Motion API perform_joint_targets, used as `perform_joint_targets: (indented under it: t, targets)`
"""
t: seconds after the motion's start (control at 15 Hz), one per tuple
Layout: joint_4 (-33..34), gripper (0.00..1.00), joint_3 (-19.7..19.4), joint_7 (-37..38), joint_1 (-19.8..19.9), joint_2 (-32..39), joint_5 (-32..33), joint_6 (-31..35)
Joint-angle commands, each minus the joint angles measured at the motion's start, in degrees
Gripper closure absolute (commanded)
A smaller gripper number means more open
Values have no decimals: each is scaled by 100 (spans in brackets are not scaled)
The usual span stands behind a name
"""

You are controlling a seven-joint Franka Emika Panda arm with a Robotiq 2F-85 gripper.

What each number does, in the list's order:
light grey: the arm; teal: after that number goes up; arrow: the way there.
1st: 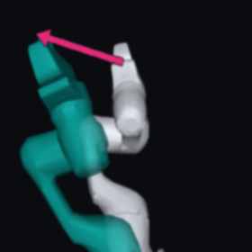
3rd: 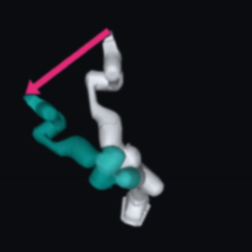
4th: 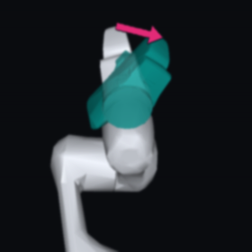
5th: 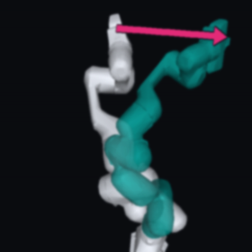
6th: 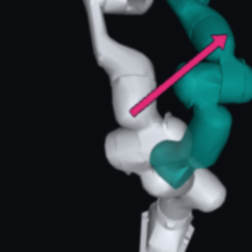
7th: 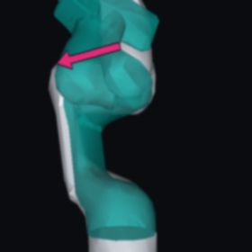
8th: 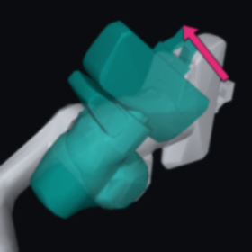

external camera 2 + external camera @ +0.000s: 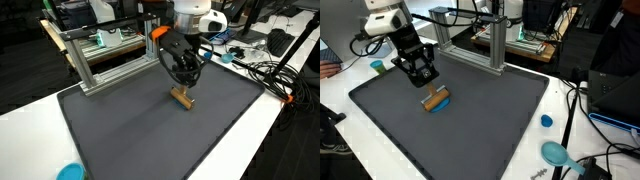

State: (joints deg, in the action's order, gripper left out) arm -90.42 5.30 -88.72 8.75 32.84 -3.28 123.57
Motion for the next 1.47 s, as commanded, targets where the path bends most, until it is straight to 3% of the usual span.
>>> perform_joint_targets:
  t: [0.0,0.07,1.4]
  targets:
    - [16,53,-17,-5,-15,1,-10,-20]
    - [16,78,-17,-5,-15,2,-11,-20]
    - [224,78,221,-441,158,518,-507,-60]
